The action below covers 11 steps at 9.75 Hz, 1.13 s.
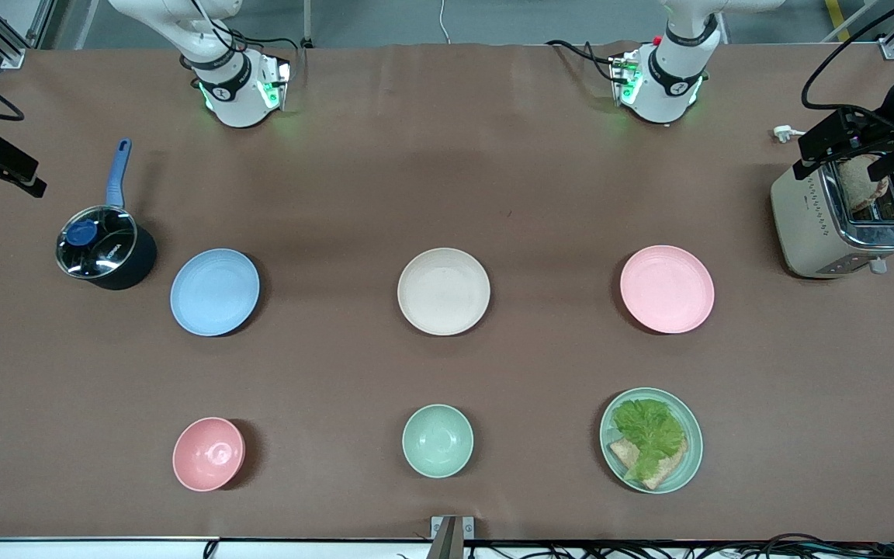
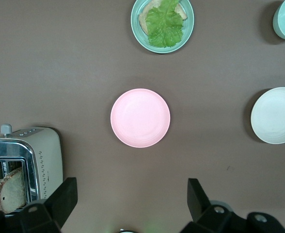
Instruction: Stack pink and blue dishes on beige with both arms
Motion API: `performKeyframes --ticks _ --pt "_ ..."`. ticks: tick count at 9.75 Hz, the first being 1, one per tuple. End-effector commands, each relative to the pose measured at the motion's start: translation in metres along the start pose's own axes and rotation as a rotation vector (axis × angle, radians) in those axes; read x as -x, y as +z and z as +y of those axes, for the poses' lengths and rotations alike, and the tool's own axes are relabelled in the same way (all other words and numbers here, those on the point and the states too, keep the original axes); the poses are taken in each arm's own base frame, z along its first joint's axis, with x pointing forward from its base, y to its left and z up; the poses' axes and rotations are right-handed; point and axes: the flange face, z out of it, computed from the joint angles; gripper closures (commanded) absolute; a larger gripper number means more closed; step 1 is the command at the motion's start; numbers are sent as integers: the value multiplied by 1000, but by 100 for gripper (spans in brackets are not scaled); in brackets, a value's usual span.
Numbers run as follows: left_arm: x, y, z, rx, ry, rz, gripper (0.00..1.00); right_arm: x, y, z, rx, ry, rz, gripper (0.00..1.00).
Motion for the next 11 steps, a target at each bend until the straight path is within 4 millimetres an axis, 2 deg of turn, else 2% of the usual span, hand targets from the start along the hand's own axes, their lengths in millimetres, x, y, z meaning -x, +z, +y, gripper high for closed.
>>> performKeyframes --ticks 1,3,5,6,7,9,10,11 --pt "0 18 1 -24 12 -37 0 1 0 1 -7 17 -1 0" --pt "-1 18 -1 -37 9 -33 0 0 -1 -2 14 -9 8 0" --pt "-5 23 -13 -25 -30 -41 1 -21 31 -11 44 -26 -35 0" --pt "-13 36 -35 -12 -47 -57 1 -26 48 -13 32 -25 -68 0" --pt "-22 55 -58 38 -52 -78 2 -35 81 -7 28 -15 -122 0" --pt "-30 119 -105 133 -31 -77 0 -55 161 12 -52 -37 -140 0" --pt "-26 156 -121 181 67 -93 0 -58 206 38 -130 -30 -139 0" --pt "-30 191 -127 181 101 -76 0 -56 243 53 -182 -48 -140 0"
